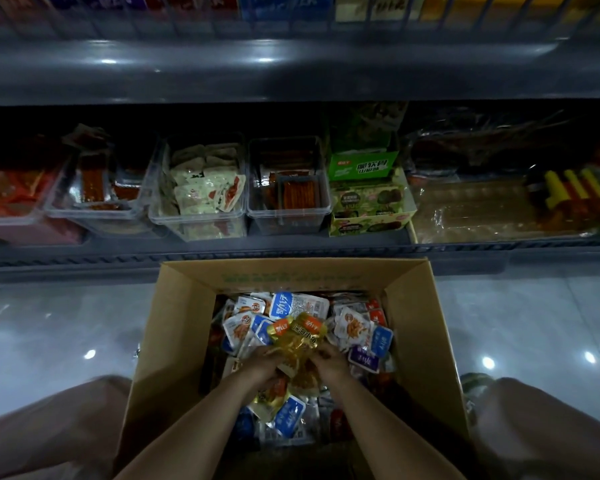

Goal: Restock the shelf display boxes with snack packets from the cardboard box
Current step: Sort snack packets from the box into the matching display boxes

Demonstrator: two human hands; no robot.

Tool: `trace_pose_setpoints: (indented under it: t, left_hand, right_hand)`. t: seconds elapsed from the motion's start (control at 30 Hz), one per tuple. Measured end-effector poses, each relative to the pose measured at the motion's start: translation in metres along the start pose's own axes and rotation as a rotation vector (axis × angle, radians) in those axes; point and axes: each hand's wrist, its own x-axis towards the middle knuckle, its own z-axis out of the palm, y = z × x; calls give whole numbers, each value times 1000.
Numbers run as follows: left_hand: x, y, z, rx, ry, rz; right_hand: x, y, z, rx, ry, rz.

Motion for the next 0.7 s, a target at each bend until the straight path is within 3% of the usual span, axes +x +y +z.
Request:
trace_pose_setpoints:
  t: [0.2,0.3,0.53,0.7]
  left_hand:
    - [-2,7,0,-11,94,80]
    - [-16,24,-4,-68,6,106]
    - [-78,73,-9,65,-180,249]
    - [-151,114,-18,-60,-220,455]
  right_hand:
    - [-15,-19,0,130,-41,-21]
    - [-33,-43,-13,174,-96,-72]
    - [-104,-99,-39,270,-143,-294]
    - [-166,-151,-54,345,-217,-474]
